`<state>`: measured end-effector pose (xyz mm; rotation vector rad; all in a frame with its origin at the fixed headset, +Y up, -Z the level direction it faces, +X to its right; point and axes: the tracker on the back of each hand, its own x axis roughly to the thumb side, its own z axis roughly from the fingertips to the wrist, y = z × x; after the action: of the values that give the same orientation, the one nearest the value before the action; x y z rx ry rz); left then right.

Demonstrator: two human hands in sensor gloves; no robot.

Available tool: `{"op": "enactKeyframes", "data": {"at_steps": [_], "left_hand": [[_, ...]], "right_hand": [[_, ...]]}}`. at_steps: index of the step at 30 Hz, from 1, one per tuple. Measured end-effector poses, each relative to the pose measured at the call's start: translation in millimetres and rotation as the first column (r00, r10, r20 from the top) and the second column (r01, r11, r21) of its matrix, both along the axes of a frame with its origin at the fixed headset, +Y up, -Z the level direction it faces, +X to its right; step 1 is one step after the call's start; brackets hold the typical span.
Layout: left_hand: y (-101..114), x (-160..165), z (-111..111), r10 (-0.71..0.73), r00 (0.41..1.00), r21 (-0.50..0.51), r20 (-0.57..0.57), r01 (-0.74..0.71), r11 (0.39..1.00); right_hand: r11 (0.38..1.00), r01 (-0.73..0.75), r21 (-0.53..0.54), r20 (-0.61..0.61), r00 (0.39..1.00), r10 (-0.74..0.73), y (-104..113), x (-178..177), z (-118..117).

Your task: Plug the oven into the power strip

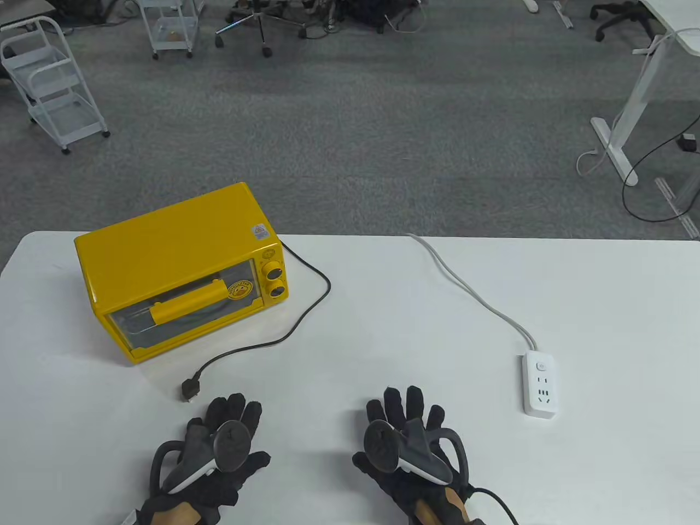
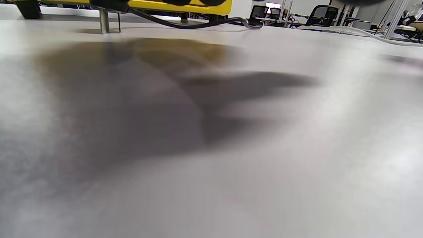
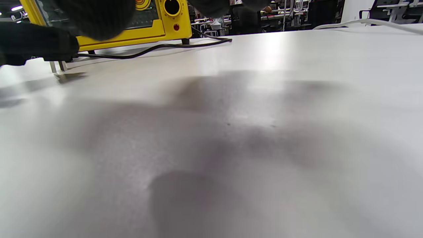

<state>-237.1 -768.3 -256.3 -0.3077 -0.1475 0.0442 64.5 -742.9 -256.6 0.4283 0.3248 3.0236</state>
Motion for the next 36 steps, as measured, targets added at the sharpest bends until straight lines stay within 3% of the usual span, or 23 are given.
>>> {"op": "enactKeyframes", "data": {"at_steps": [9,16,26,36], "left_hand": [[-0.4,2.4,0.9,-0.001,1.000,0.001,0.021,0.001,1.000],[-3.2,7.0,0.5,-0.002,0.999,-0.020,0.048,0.003,1.000],[1.7,1.5,-1.4,0.010,0.999,-0.007,0.041,-0.010,1.000],[5.0,-3.8,-1.7,0.009,0.999,0.004,0.039,-0.010,1.000]], "right_hand": [[1.000,-0.009,-0.029,0.012,1.000,0.010,-6.2,3.1,-3.6],[1.000,0.015,-0.019,0.094,0.995,-0.013,-7.0,24.5,-16.8],[0.994,-0.030,0.105,0.383,0.924,-0.013,15.9,110.1,-66.6],[0.994,-0.111,-0.023,0.627,0.772,0.101,9.3,212.3,-117.9]]}}
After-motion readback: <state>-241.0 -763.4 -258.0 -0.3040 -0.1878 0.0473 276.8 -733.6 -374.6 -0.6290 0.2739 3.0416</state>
